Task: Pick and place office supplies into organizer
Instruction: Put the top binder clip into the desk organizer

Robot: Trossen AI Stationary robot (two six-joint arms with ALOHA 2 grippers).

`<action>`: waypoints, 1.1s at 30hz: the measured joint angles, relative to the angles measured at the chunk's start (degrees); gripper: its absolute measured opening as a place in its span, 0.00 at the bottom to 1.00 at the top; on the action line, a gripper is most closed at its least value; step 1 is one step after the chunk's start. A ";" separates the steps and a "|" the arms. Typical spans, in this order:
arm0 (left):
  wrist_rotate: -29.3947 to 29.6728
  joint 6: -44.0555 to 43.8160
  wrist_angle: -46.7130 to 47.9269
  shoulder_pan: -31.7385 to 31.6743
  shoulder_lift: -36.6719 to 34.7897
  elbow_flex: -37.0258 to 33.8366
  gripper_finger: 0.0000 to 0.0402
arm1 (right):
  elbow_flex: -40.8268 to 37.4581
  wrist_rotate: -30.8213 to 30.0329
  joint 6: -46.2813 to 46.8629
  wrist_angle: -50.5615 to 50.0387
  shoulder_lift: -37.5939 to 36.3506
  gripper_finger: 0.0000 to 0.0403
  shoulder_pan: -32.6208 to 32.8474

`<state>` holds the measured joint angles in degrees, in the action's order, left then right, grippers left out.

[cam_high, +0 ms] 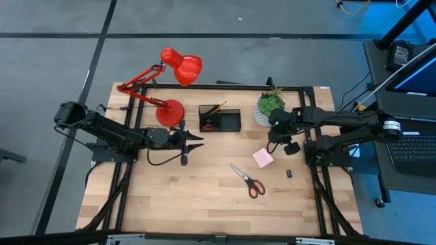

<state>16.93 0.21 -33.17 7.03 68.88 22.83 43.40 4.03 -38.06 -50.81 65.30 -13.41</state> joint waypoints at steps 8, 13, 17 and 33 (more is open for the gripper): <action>0.00 0.00 0.39 0.00 0.00 0.00 0.23 | -0.02 -0.34 0.44 0.00 -0.02 0.30 -0.03; 0.00 0.00 0.42 0.00 0.00 0.00 0.23 | -0.04 -0.55 3.34 -0.04 -0.02 0.37 -0.04; 0.00 0.03 0.43 -0.01 0.00 0.00 0.23 | -0.05 -0.57 3.44 -0.25 -0.02 0.38 -0.04; 0.00 0.02 3.23 0.00 0.02 0.00 0.23 | -1.79 -13.09 8.98 1.60 0.02 0.38 -0.07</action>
<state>16.93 0.23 -29.93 7.03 68.90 22.83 41.60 -9.05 -29.08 -49.20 65.31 -13.47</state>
